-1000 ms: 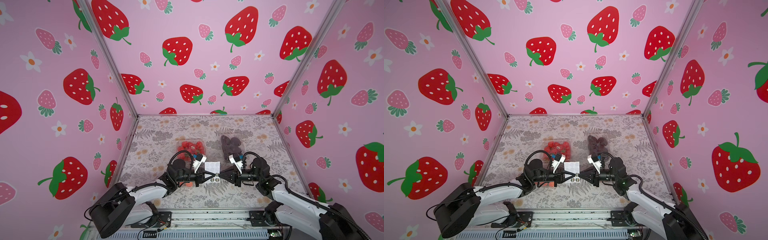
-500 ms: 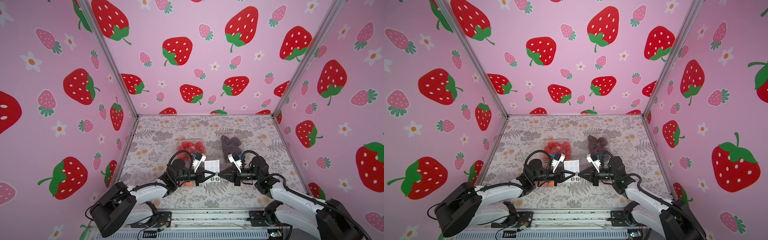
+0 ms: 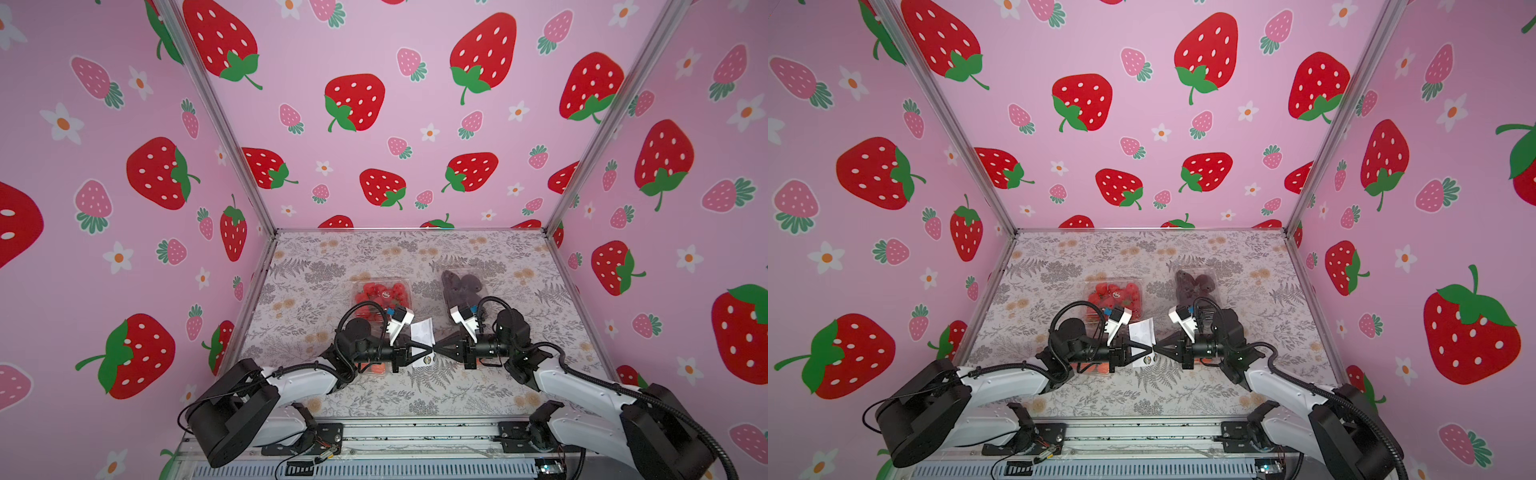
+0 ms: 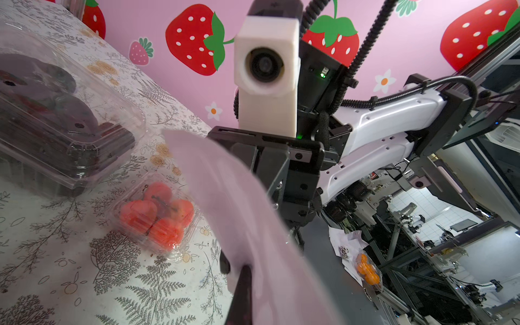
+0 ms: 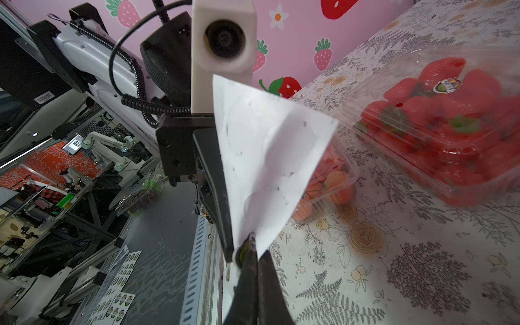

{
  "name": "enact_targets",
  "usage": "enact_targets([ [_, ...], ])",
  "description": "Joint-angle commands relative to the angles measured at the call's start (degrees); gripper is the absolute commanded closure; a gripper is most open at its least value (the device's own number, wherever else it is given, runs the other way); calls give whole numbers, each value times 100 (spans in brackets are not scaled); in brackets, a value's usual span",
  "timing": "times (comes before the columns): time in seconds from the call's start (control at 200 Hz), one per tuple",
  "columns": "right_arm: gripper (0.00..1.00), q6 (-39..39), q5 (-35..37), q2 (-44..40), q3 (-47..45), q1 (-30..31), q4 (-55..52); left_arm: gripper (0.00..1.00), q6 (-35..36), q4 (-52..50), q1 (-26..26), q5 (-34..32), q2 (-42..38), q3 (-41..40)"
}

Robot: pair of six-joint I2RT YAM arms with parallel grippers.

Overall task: Label fruit boxes
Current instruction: Adjust the label sticker.

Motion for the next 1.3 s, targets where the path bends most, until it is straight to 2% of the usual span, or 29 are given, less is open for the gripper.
enact_targets([
  [0.0,100,-99,-342,-64,141,180,251,100,-52,363,-10,39,142,59],
  [0.275,100,-169,-341,-591,-28,182,50,100,39,221,100,-164,88,-63],
  [0.82,100,-253,-265,-482,77,171,-86,100,165,-298,110,-386,-196,-88],
  [0.925,100,-274,-231,-452,86,171,-121,96,170,-279,104,-364,-200,-101],
  [0.945,100,-295,-214,-454,90,173,-144,90,158,-274,109,-372,-208,-105],
  [1.015,100,-318,-179,-473,88,171,-192,85,211,-342,106,-414,-259,-121],
  [1.296,100,-347,-80,-574,82,140,-276,75,237,-472,105,-567,-456,-213],
])
